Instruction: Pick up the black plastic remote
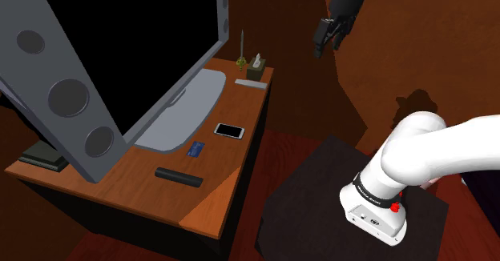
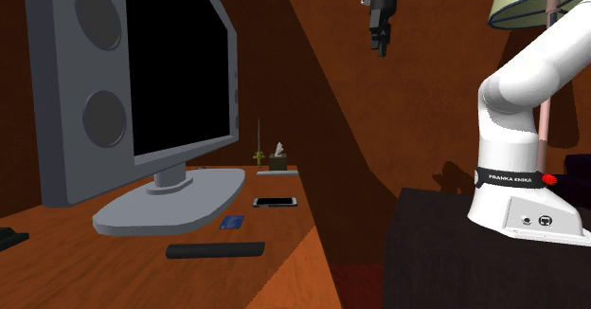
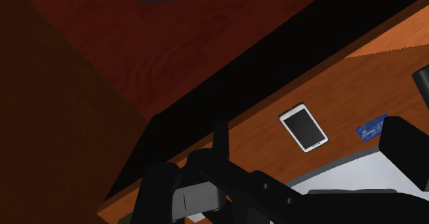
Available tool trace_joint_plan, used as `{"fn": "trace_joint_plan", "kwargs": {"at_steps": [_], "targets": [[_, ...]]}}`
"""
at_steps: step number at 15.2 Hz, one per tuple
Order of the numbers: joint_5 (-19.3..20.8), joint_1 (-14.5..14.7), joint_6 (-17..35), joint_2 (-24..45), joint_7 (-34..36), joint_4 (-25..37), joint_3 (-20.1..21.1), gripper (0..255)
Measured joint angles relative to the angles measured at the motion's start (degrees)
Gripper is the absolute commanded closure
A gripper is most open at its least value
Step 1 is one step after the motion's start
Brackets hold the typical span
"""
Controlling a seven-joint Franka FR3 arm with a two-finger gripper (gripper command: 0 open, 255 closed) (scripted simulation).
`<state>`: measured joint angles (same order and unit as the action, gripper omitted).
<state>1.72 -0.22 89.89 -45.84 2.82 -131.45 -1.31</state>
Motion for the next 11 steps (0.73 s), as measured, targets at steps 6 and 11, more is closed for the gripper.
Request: {"fn": "trace_joint_plan", "kwargs": {"at_steps": [6, 11], "targets": [[-1.48, 1.63, 5.84, 3.96, 0.43, -2.46, 1.66, 0], [-3.48, 3.88, 14.19, 10.6, 1.54, -4.71, 4.43, 0]]}}
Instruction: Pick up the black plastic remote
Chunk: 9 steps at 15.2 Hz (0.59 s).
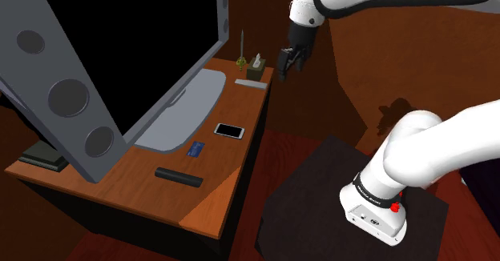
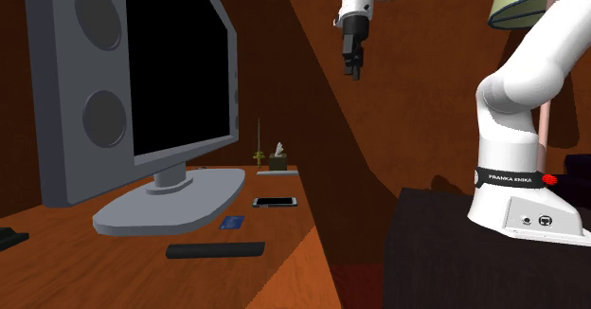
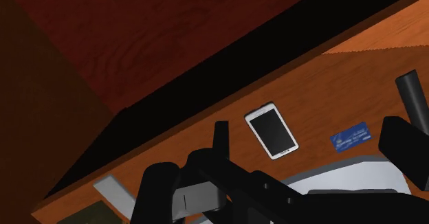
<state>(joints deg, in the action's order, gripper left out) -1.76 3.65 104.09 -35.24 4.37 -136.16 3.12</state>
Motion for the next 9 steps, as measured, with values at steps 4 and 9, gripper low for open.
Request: {"fn": "trace_joint_plan", "kwargs": {"at_steps": [4, 9], "targets": [[-1.15, 1.58, 5.81, 5.34, 0.35, -0.82, 1.87, 0], [-2.21, 3.53, 12.75, 13.81, 1.31, 0.28, 4.65, 0]]}}
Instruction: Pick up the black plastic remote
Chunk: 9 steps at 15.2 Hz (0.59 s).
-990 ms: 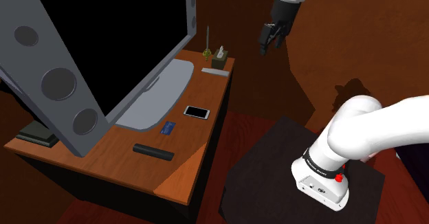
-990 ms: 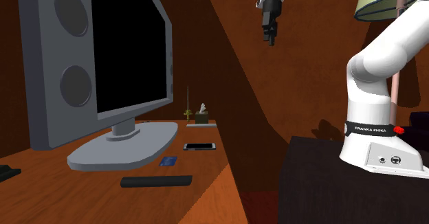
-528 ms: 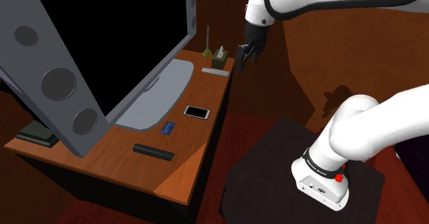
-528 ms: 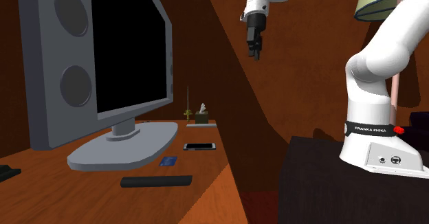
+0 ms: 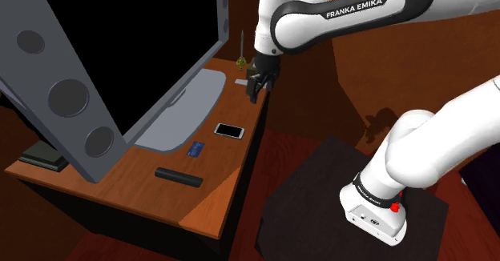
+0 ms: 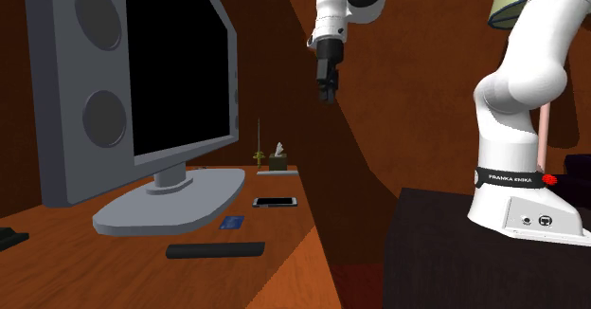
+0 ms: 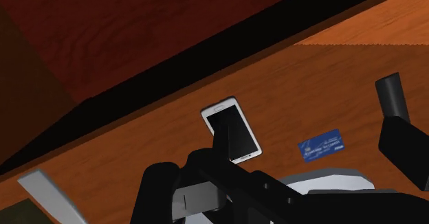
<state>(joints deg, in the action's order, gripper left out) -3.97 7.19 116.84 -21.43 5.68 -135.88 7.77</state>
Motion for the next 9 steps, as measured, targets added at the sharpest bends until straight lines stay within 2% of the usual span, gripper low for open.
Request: {"fn": "trace_joint_plan", "kwargs": {"at_steps": [7, 9], "targets": [[0.15, 2.19, 9.1, 12.92, 1.15, 3.21, 3.38, 0], [0.48, 2.99, 10.28, 16.17, 1.92, 5.12, 4.42, 0]]}}
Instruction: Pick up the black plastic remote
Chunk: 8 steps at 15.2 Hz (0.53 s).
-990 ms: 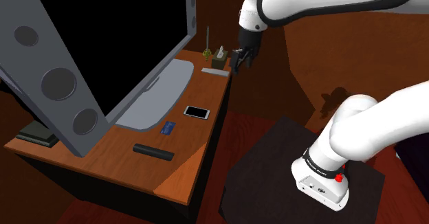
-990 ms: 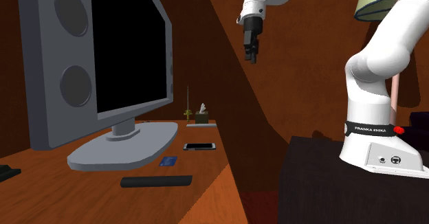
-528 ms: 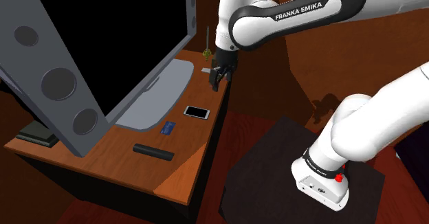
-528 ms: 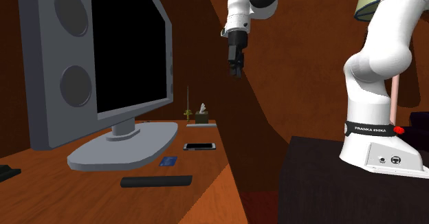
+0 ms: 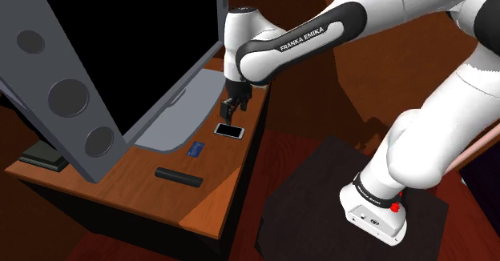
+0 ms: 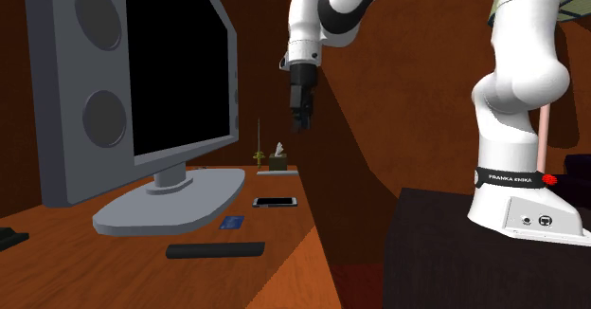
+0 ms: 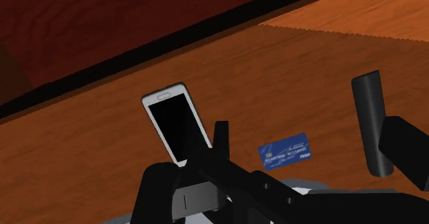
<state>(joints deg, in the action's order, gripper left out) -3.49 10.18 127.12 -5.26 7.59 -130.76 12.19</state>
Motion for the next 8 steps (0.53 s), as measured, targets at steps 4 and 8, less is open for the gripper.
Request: {"fn": "trace_joint_plan", "kwargs": {"at_steps": [4, 8], "targets": [[1.59, 1.52, 3.69, 8.29, 1.58, 4.19, 1.68, 0], [3.69, 3.23, 6.72, 16.47, 2.88, 8.8, 2.66, 0]]}}
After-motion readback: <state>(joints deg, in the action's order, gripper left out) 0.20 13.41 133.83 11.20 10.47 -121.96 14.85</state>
